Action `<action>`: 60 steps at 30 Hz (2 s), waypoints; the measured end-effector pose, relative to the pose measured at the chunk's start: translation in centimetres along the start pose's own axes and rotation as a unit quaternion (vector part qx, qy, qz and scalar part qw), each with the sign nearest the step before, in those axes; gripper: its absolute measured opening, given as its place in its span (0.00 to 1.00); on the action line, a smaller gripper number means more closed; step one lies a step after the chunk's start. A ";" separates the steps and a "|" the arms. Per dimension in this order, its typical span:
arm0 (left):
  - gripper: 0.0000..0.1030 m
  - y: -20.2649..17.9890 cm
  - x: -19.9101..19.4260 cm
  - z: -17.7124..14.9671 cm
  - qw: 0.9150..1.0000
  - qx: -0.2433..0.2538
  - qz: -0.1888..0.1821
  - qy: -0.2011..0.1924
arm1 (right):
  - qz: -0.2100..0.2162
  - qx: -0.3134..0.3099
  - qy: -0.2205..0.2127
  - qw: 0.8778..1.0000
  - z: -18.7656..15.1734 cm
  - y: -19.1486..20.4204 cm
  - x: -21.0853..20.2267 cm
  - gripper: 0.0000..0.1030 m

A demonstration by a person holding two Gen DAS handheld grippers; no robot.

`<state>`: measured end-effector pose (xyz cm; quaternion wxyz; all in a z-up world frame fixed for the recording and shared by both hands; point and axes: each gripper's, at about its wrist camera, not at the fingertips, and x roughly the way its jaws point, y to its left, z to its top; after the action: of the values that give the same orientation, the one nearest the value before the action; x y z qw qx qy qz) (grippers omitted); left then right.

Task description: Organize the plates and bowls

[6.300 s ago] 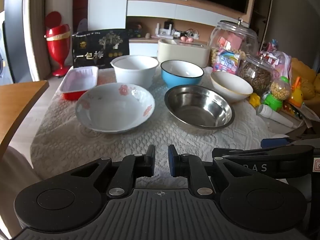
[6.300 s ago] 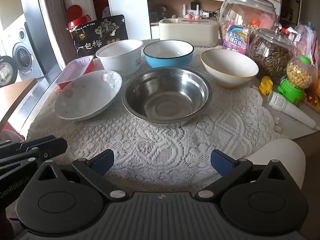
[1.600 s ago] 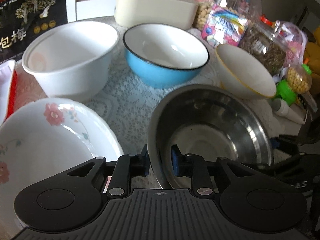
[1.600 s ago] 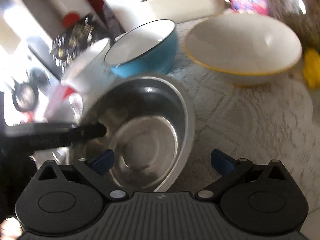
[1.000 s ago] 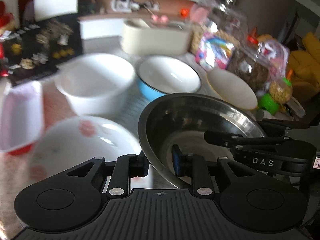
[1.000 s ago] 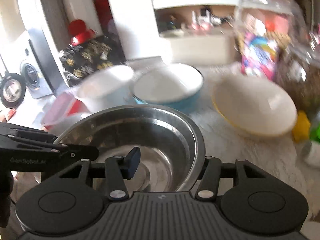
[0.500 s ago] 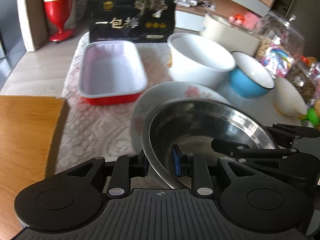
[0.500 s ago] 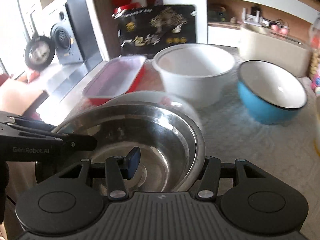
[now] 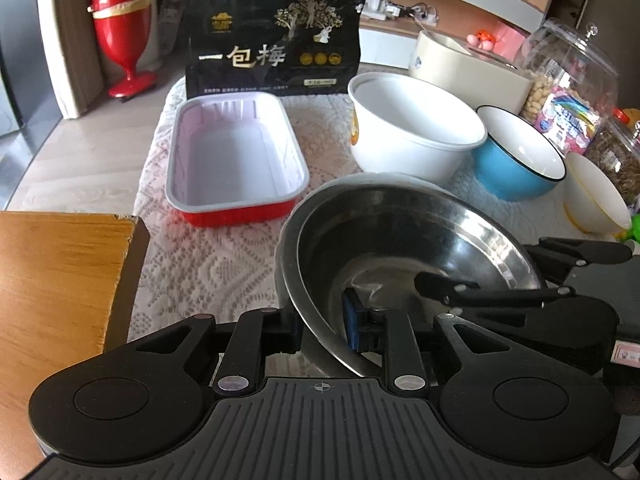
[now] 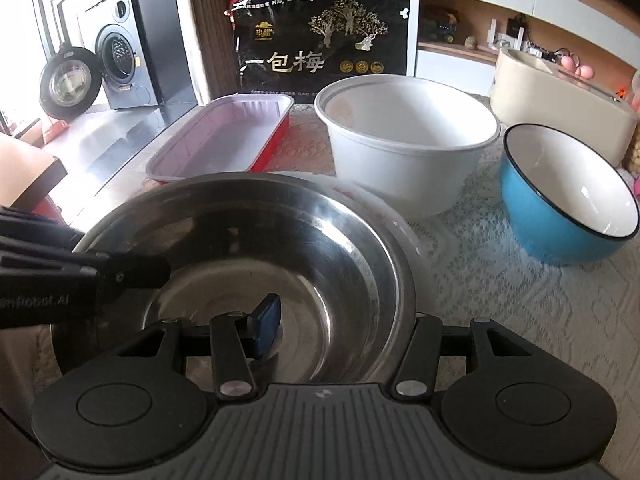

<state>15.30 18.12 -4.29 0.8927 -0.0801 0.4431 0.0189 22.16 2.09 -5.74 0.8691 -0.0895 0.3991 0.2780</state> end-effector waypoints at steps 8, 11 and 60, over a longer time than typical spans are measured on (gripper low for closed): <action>0.24 0.5 -2.1 0.5 0.999 -0.023 0.010 -0.044 | -0.021 -0.016 -0.037 0.999 -0.1 -0.6 -1.8 0.54; 0.25 0.5 -2.1 0.8 0.999 -0.019 0.025 -0.041 | -0.028 -0.016 -0.052 0.998 0.0 -0.9 -2.3 0.59; 0.52 0.7 2.1 2.0 0.992 -0.087 -0.029 0.087 | 0.062 0.087 0.039 0.993 -0.8 -4.9 -0.1 0.56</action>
<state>18.10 19.10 -4.88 0.8407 -0.1721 0.5129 0.0243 24.28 -2.28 -6.47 0.8382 0.0010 0.4606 0.2919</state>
